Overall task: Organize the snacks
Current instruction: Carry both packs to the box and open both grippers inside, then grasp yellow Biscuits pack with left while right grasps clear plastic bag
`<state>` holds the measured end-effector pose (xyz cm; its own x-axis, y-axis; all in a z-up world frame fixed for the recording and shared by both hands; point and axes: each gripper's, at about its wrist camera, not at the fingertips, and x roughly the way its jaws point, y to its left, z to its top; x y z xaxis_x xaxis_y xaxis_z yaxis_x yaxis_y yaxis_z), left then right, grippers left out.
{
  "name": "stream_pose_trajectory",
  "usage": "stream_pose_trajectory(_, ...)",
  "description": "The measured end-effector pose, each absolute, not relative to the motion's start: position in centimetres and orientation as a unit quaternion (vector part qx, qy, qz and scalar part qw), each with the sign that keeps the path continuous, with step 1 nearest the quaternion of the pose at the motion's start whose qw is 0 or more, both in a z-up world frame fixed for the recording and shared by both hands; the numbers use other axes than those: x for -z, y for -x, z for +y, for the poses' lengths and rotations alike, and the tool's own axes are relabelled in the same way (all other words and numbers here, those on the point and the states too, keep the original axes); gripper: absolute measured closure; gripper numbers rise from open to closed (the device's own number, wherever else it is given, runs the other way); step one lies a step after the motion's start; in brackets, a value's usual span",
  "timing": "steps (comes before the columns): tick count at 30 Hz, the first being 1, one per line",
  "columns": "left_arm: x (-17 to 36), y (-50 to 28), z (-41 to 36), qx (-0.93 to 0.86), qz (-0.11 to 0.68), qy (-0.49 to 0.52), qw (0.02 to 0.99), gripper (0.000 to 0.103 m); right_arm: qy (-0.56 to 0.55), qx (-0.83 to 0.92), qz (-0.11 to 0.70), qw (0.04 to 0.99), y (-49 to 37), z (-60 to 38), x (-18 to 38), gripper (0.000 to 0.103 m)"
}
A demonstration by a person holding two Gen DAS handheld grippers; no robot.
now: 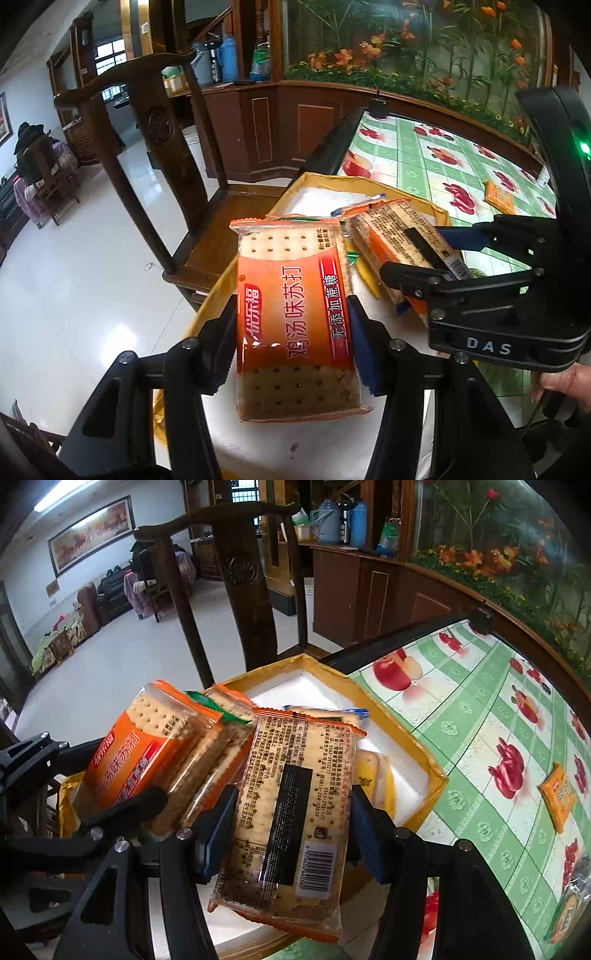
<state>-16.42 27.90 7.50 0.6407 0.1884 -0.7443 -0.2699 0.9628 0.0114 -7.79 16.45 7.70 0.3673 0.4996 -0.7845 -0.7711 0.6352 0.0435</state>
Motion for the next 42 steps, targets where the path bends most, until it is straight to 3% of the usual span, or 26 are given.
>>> stream_pose_trajectory(5, -7.6, 17.0, 28.2, -0.128, 0.405, 0.050, 0.904, 0.046, 0.108, -0.418, 0.420, 0.798, 7.4, 15.8, -8.3, 0.036)
stream_pose_trajectory(9, -7.7, 17.2, 28.2, -0.127, 0.400, 0.055, 0.906, 0.028, 0.102, -0.413, 0.419, 0.802, 7.7, 15.2, -8.8, 0.034)
stream_pose_trajectory(14, -8.2, 17.1, 27.5, -0.135, 0.390, 0.042, 0.910, 0.018, 0.097, -0.400, 0.419, 0.809, 7.8, 13.9, -8.9, 0.033)
stream_pose_trajectory(42, -9.6, 12.2, 17.1, -0.092, 0.369, -0.025, 0.925, 0.016, 0.066, -0.284, 0.404, 0.867, 6.9, 1.6, -9.6, 0.024)
